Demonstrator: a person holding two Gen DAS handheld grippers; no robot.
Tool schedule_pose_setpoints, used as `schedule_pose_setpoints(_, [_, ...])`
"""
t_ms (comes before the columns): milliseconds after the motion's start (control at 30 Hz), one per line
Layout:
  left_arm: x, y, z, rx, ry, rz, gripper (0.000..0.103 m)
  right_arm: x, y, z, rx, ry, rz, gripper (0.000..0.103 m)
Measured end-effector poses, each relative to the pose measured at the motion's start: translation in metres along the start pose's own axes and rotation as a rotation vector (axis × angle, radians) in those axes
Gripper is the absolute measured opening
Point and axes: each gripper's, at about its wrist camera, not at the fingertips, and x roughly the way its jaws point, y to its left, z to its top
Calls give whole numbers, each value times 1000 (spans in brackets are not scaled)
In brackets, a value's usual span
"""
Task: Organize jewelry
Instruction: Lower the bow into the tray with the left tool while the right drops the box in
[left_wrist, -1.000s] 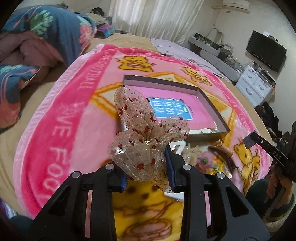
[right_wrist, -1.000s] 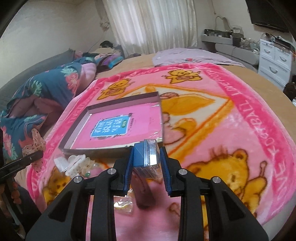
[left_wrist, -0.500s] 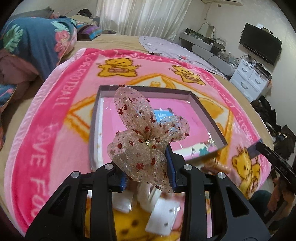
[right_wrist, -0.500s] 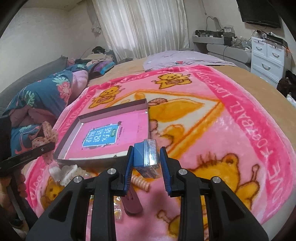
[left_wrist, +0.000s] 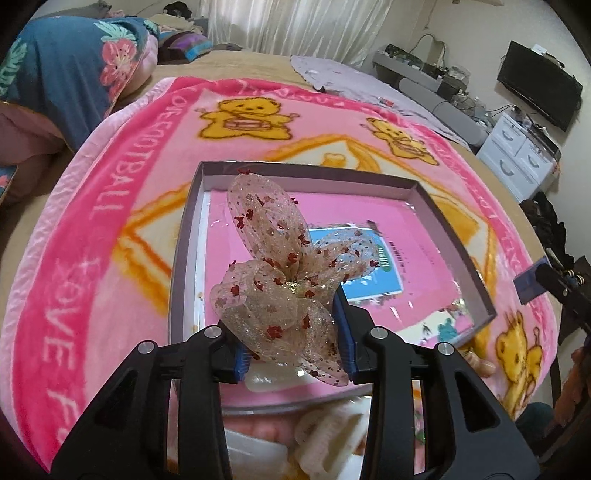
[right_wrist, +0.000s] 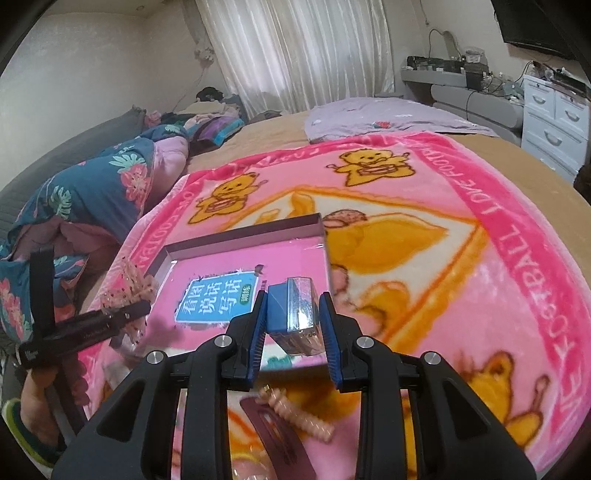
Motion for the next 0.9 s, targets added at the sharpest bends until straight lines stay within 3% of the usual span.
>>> schedule_pose_setpoints(333, [16, 8, 1, 7, 31, 22, 35, 55, 20, 18, -6, 70, -9, 27])
schedule_pose_setpoints(533, [15, 8, 1, 14, 26, 32, 52, 75, 20, 22, 16, 85, -8, 27])
schedule_pose_setpoints(700, [13, 6, 1, 28, 30, 45, 75, 84, 15, 12, 13, 110, -17, 27])
schedule_pose_setpoints(900, [1, 7, 1, 31, 17, 61, 85, 88, 13, 10, 16, 121, -10, 28])
